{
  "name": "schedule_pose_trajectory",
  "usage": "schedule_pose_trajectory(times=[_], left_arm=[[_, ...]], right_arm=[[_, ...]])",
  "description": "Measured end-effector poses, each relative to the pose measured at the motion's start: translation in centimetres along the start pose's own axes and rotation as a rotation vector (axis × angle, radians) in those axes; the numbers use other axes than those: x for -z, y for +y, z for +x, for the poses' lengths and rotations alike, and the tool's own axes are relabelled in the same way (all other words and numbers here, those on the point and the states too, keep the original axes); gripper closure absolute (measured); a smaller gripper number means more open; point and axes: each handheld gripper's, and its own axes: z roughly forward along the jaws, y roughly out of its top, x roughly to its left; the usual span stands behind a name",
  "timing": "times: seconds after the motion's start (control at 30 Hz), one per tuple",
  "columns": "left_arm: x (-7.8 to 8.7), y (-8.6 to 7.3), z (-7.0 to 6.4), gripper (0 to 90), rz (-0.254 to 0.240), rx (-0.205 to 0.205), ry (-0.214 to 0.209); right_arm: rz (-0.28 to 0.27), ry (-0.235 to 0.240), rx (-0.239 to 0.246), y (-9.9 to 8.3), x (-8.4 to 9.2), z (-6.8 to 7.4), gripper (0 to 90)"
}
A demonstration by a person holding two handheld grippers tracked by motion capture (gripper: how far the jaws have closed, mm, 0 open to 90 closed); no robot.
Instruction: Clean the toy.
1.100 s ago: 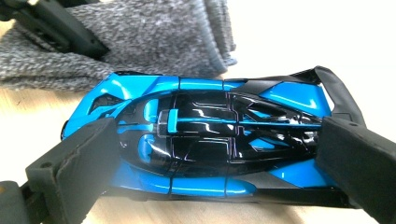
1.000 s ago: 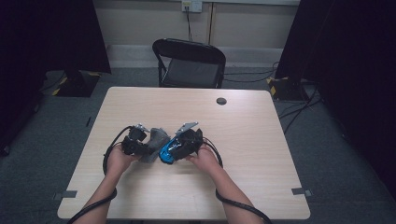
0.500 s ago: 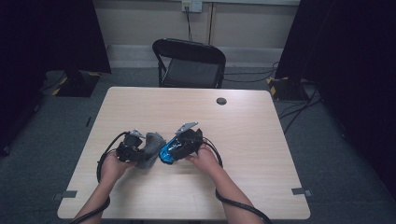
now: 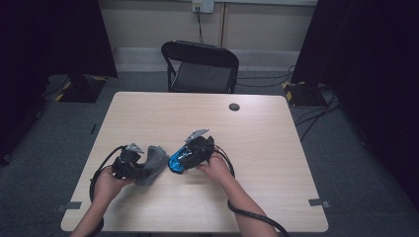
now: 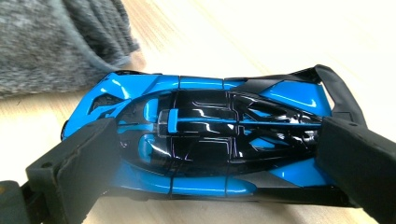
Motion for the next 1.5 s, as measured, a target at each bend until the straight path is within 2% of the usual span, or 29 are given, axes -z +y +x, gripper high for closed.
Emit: schedule_pose_trajectory(times=[0.13, 0.27, 0.33, 0.4, 0.43, 0.47, 0.63, 0.7, 0.8, 0.9, 1.13, 1.5], left_arm=[[0.6, -0.2, 0.0, 70.9, -0.016, -0.01, 0.002], [0.7, -0.2, 0.1, 70.7, -0.03, -0.004, 0.004], [0.8, -0.2, 0.1, 70.7, -0.031, -0.005, 0.005], [0.8, -0.1, 0.1, 70.7, -0.032, -0.004, 0.002], [0.9, -0.1, 0.1, 70.7, -0.035, -0.004, 0.006], [0.9, 0.0, 0.1, 70.7, -0.04, -0.004, 0.005], [1.5, 0.8, -0.2, 70.8, -0.049, -0.025, 0.009], [1.8, 1.3, -0.5, 70.8, -0.052, -0.04, 0.004], [2.0, 2.2, -1.1, 70.7, -0.063, -0.064, 0.003], [2.0, 3.2, -1.7, 70.7, -0.072, -0.082, -0.001], [1.4, 5.8, -3.8, 70.7, -0.084, -0.127, -0.039], [-0.3, 10.0, -8.1, 70.6, -0.114, -0.209, -0.114]], right_arm=[[0.006, 0.004, 0.004, 0.1, 0.0, 0.1, 0.0], [0.01, 0.003, 0.001, 0.2, 0.1, 0.1, 0.9], [0.014, 0.005, 0.01, 0.3, 0.3, 0.0, 5.0], [-0.001, 0.017, 0.018, 0.5, 0.6, -0.1, 14.7], [-0.021, 0.025, 0.025, 0.5, 0.9, -0.2, 15.7], [-0.03, 0.031, 0.028, 0.6, 1.1, -0.3, 13.3], [-0.046, 0.048, 0.041, 1.1, 2.0, -0.5, 14.3], [-0.033, 0.067, 0.057, 1.2, 2.4, -0.7, 14.0], [-0.04, 0.066, 0.065, 1.2, 3.2, -1.1, 15.4], [-0.056, 0.089, 0.049, 1.0, 4.1, -1.7, 15.8], [-0.068, 0.07, 0.058, 0.1, 6.3, -3.1, 14.6], [-0.079, 0.024, 0.052, -1.7, 10.2, -5.5, 13.8]])
